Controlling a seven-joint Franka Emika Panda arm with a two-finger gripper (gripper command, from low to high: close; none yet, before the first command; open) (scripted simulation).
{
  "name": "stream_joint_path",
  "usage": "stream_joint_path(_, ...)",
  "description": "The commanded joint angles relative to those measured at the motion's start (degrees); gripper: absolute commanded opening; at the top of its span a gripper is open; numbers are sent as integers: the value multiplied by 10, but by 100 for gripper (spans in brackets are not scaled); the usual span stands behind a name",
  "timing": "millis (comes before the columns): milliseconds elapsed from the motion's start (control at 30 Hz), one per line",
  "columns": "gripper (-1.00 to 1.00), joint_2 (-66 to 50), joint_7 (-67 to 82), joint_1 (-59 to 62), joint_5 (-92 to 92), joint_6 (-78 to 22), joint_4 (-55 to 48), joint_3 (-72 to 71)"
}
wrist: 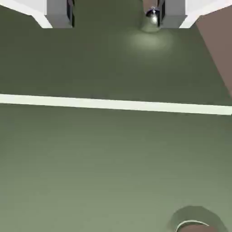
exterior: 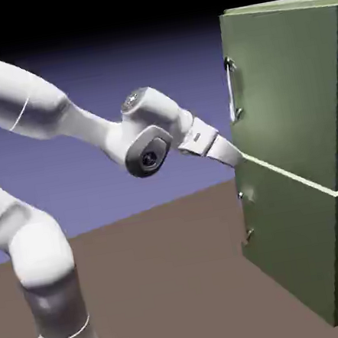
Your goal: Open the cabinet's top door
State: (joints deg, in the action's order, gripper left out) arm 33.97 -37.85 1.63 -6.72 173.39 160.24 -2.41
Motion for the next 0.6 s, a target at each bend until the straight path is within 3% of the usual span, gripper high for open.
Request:
stream_joint_path(0, 0, 5, 17, 9, -25, -2, -3, -9)
stream_joint_path(567, 0, 87, 307, 155, -449, -41, -51, -161)
